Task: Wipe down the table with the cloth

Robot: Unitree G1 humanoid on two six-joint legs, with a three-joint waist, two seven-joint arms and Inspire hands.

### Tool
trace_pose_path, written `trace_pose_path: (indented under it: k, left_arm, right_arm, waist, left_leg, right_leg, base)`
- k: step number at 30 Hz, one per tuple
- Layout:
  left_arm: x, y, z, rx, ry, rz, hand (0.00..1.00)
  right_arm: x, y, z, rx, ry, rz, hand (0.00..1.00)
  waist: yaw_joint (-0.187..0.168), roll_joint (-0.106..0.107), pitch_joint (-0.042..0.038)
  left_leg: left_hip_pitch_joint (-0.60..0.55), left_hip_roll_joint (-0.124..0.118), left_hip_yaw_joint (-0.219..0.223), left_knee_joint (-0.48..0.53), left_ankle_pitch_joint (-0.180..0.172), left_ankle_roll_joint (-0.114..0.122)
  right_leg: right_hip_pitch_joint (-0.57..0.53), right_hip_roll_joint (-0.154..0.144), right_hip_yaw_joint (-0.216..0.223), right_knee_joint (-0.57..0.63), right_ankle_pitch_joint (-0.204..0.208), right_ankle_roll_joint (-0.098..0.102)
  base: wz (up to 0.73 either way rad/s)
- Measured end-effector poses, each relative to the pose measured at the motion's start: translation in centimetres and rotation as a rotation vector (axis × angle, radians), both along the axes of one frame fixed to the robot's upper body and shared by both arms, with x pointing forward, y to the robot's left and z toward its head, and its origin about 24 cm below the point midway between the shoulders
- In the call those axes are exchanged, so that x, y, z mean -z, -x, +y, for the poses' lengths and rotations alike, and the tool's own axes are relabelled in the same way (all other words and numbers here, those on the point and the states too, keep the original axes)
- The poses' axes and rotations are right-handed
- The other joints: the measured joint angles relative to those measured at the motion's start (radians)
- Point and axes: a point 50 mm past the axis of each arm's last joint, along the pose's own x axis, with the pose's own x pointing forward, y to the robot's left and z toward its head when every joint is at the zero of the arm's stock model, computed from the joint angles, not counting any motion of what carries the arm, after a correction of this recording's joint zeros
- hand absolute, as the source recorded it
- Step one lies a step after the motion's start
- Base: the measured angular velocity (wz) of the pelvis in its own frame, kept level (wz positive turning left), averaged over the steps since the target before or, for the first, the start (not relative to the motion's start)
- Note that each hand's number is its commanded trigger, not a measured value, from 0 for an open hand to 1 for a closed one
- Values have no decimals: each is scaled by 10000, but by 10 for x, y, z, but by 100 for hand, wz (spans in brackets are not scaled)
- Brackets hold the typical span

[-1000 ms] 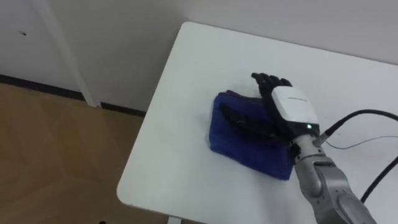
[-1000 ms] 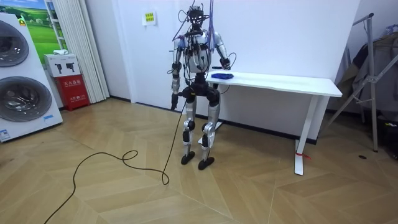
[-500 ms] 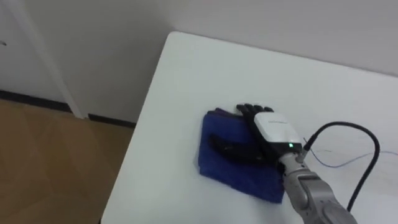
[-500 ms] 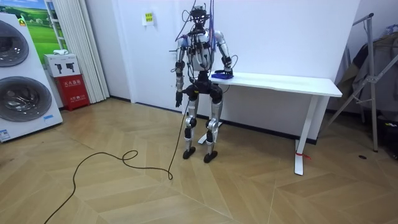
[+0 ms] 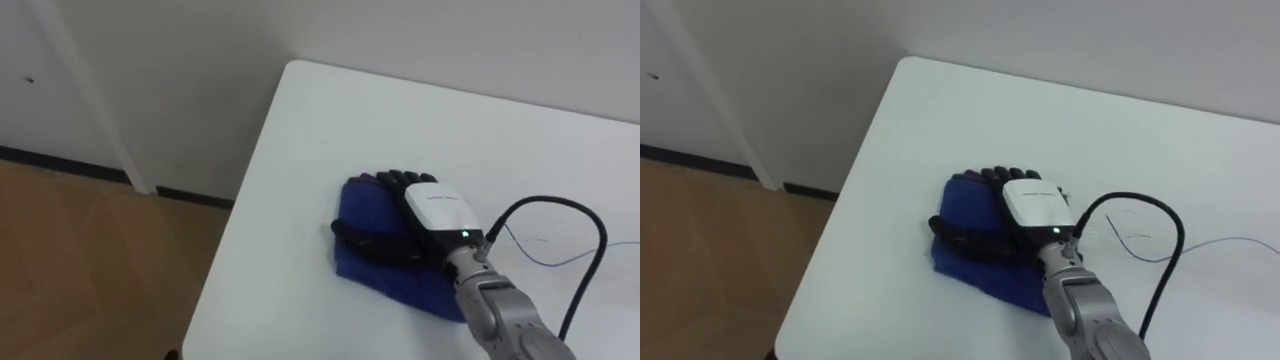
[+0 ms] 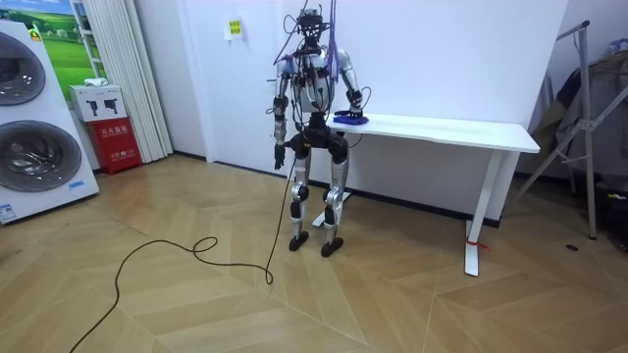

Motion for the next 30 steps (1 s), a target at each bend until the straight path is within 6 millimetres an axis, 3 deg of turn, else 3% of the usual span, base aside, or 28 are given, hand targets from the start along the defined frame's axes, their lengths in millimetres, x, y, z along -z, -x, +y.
trace_pose_path:
  k: [8,21,30]
  left_arm:
    - [2,3,-4,-20,224,77,0]
    - [1,0,-4,-73,540,17,0]
    - [2,6,-5,-82,722,174,0]
  right_arm:
    - [-11,8,0,-57,-224,-953,0]
    - [-13,14,-1,-93,-450,-1259,0]
    - [-4,31,-19,672,-443,-1177,0]
  waist:
    - [-44,102,-93]
    - [-2,82,-113]
    - [-190,98,-106]
  left_leg:
    - [15,13,-11,36,0,0]
    - [2,16,97,27,0,2]
    - [9,12,168,32,-1,3]
  right_leg:
    - [-18,10,8,116,0,0]
    - [-106,17,130,154,-1,-1]
    - [-131,7,132,161,-1,-1]
  base:
    - [0]
    - [-2]
    - [-2]
